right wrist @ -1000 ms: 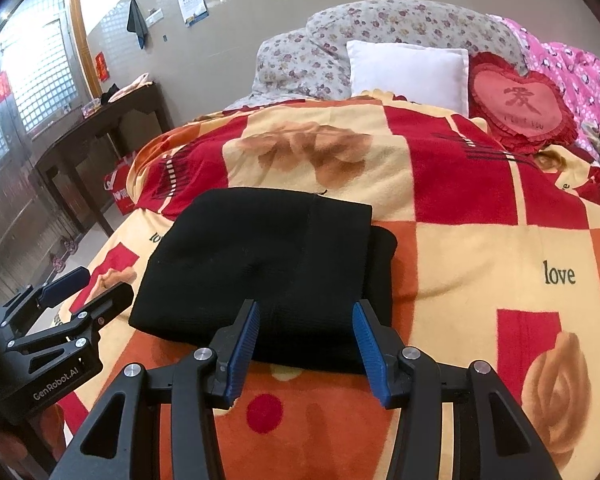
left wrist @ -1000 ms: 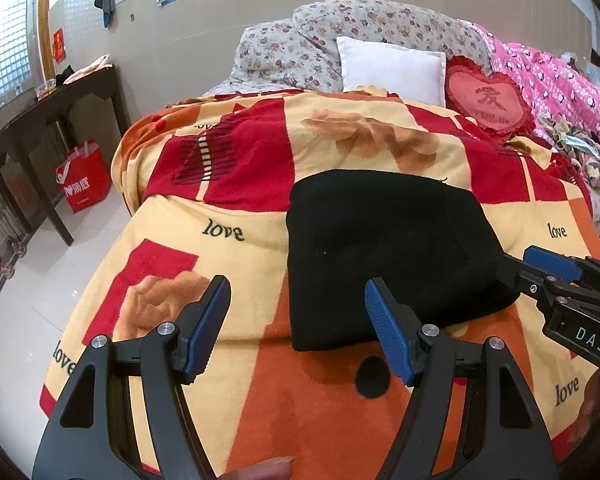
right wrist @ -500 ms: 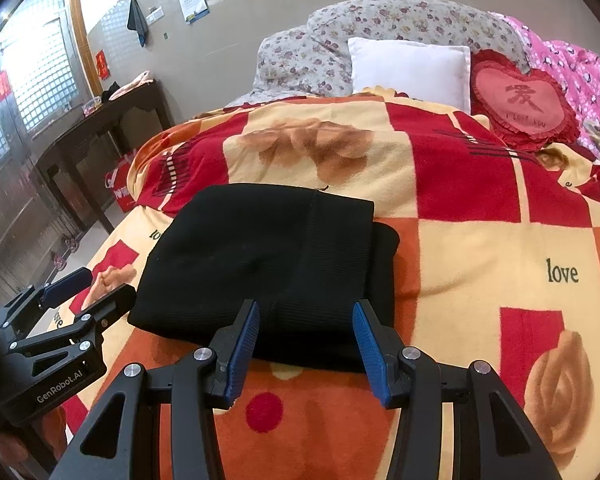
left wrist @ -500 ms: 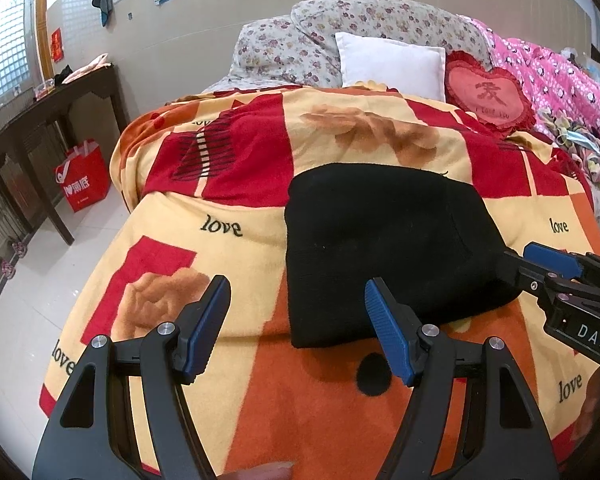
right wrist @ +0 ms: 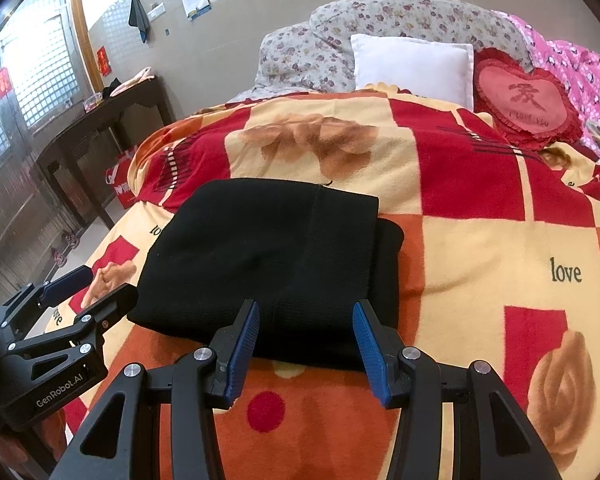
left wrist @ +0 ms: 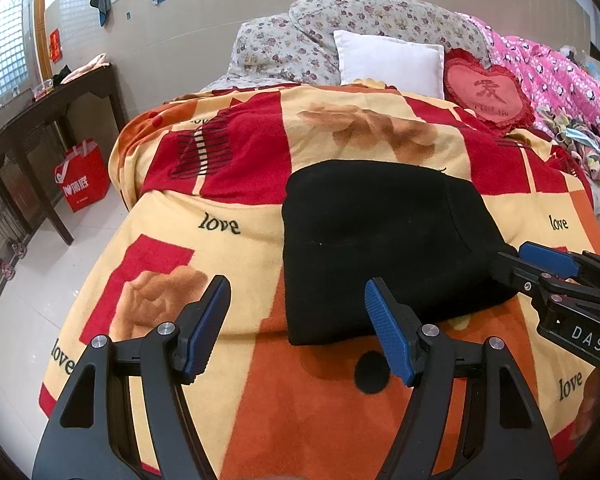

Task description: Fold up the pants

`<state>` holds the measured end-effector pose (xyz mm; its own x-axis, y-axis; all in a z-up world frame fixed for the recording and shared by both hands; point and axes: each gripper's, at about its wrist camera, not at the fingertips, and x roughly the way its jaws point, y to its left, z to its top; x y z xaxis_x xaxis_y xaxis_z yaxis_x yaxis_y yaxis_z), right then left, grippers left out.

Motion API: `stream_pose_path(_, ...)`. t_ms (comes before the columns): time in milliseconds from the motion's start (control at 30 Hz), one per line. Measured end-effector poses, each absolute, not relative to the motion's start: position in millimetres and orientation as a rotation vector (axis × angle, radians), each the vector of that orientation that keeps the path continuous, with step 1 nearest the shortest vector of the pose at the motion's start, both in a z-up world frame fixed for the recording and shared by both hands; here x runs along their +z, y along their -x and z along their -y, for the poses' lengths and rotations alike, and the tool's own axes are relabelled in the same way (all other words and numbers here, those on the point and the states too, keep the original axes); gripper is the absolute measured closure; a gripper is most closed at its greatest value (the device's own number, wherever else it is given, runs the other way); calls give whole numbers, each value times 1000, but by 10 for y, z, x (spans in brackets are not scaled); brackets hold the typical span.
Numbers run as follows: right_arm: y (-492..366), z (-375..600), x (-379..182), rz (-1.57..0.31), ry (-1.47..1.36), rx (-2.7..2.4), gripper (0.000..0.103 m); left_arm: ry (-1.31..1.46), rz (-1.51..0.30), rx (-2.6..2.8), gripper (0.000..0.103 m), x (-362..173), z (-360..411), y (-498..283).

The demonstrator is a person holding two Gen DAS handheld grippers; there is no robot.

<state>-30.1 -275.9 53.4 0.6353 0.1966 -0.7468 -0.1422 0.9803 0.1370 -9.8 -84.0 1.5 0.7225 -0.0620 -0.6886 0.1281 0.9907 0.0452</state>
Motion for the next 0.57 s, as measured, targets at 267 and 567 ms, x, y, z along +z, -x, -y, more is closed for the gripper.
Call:
stream_pose_path(267, 307, 2754, 528, -864, -66, 197, 56, -88, -761, -108, 33, -5, 856, 93)
stream_pose_path(567, 279, 2914, 530, -860, -73, 149, 56, -87, -725, -125, 33, -14, 892, 90)
